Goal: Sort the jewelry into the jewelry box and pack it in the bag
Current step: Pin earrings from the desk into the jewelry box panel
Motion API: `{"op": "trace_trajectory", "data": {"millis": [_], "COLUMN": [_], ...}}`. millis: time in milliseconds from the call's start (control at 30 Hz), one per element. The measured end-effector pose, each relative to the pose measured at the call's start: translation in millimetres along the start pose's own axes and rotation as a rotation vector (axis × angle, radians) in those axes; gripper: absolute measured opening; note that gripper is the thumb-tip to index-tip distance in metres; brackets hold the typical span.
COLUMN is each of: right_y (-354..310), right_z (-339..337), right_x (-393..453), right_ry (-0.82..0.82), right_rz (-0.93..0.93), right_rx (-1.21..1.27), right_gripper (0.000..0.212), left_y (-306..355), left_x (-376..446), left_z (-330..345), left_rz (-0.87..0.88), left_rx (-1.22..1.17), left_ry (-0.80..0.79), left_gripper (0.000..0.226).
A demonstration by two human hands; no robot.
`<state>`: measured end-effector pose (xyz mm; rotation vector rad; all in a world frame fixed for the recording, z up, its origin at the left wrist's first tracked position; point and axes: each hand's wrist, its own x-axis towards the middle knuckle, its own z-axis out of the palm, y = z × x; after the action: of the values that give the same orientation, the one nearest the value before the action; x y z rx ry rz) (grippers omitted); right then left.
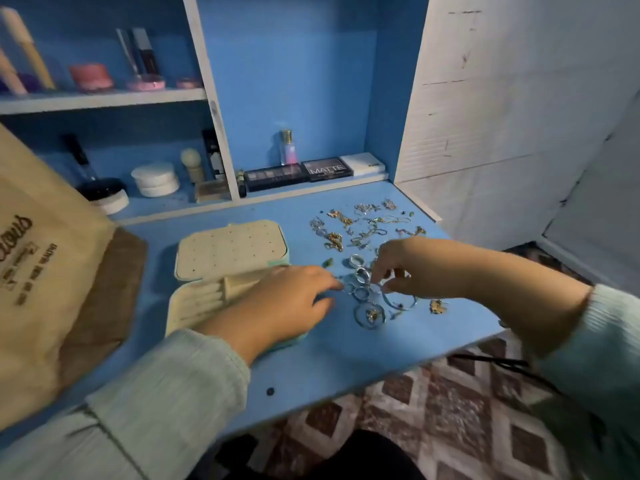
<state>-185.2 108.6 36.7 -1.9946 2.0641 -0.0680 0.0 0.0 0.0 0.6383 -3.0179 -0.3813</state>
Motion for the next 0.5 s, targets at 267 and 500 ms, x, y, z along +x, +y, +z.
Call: {"op": "trace_trajectory", "data": {"millis": [267,500], "right_y": [17,26], "right_z": [48,78], "right_x": [-31,-48], "right_ry": [0.308,0.614], "right_rz": [0.004,0.021], "right_rx": [0.059,0.039], "right_gripper": [0.02,0.018], "left_y": [18,37], "left_x": [7,6], "left_z": [13,26], "left_rz": [-0.066,-0.078], "left_rx": [0.061,0.105], "left_ry": [0.084,0.099], "left_gripper": [0.033,0.032]}}
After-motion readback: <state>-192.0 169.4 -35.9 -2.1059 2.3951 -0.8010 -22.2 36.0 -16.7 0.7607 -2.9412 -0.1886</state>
